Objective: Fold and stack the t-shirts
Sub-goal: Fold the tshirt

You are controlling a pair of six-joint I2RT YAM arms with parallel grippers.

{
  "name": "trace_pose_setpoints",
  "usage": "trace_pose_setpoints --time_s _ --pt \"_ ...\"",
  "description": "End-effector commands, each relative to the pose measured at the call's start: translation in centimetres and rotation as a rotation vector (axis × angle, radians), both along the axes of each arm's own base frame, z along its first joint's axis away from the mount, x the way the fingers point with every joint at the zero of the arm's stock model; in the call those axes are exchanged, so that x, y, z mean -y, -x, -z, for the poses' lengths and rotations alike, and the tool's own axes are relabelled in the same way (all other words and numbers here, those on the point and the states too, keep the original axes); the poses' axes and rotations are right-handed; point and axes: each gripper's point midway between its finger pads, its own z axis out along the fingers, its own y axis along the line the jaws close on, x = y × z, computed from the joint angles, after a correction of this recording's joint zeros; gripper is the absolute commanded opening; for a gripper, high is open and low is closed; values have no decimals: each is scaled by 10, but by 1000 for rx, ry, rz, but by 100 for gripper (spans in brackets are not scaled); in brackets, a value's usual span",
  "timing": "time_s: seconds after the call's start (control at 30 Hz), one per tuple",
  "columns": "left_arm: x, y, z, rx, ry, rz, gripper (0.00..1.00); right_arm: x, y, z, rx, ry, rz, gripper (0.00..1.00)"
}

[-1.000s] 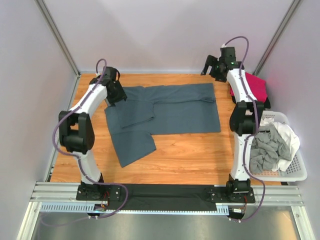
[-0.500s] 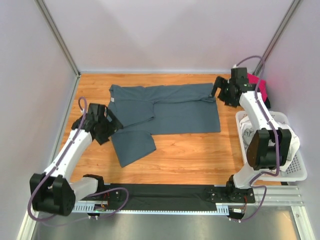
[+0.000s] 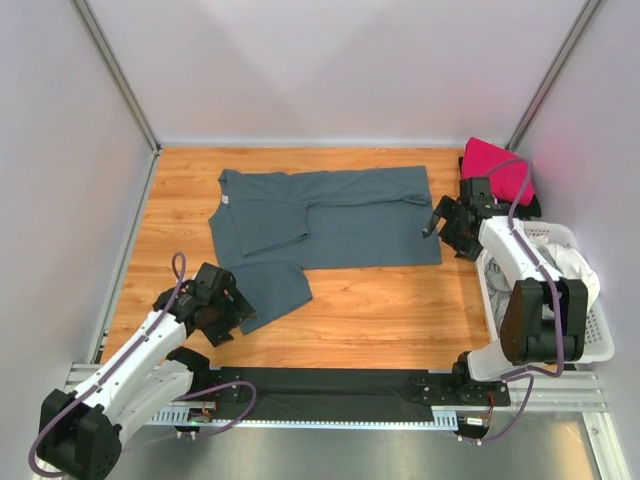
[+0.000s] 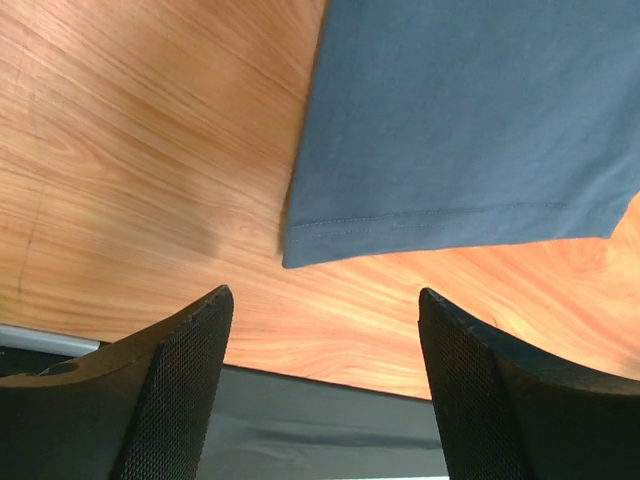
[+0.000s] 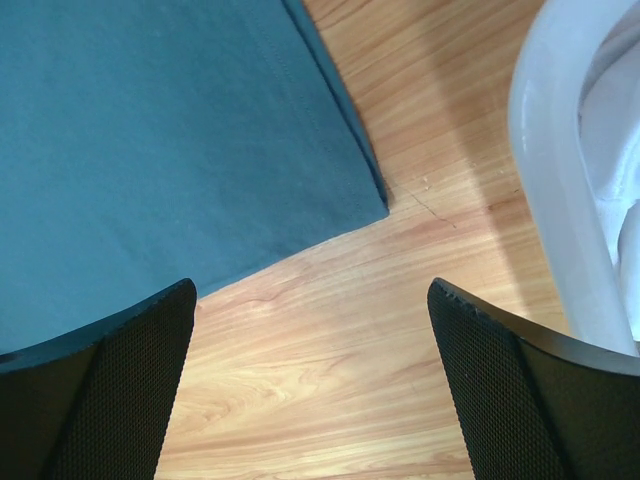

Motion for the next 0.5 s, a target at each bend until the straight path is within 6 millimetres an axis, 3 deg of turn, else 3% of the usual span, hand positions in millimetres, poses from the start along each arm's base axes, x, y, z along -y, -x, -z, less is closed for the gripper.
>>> trace_pose_setpoints --time_s 0.0,0.2,0.37,0.47 --pt "-1 -4 -3 19 -9 -41 81 6 -16 -1 63 4 65 100" --pt "4 -18 2 -15 -41 0 77 9 -22 5 54 11 82 100" --pt "5 -15 7 -47 -40 -21 71 12 -28 2 64 26 91 100" --pt "6 -12 11 -52 -25 -38 61 13 -31 4 57 32 89 100"
